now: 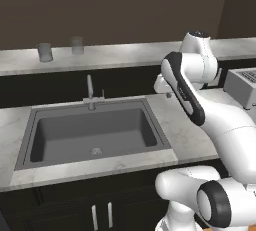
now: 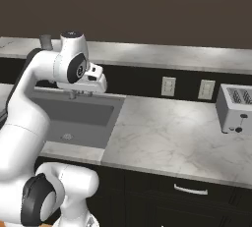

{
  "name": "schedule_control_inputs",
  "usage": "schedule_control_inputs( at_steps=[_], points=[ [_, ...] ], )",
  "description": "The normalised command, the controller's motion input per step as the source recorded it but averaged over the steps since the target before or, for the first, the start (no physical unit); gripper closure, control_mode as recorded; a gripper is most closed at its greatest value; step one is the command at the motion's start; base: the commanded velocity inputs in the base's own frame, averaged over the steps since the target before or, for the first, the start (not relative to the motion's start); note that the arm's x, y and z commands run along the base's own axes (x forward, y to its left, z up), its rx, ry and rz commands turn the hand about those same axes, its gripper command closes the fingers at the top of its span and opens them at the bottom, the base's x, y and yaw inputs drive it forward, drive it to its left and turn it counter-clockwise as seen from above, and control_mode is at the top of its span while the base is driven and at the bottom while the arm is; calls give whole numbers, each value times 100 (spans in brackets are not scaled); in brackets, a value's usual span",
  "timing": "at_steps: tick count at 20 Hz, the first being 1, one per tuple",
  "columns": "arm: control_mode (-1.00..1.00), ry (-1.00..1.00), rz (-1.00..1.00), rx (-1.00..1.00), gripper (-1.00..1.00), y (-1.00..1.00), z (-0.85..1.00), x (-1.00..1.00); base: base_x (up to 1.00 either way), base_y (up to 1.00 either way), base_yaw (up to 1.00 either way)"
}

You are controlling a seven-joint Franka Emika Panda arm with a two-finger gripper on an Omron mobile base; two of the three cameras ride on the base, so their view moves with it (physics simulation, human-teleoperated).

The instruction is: Take the tongs from the drawer on the right and place them on the dining counter next to the tray containing the kebab skewer.

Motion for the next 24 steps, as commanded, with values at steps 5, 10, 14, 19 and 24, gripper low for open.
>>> schedule_control_inputs(
  at_steps=[5,10,14,19,24],
  points=[
    [-100,-1,0,0,-100,0,0,-4,0,0,0],
    [-100,-6,0,0,-100,0,0,-13,0,0,0],
    [-100,-7,-9,1,-100,-6,0,-12,0,0,0],
    [-100,-1,-35,7,-100,-27,0,-15,0,0,0],
    [-100,-1,-33,18,-100,-43,0,-21,0,0,0]
  ],
)
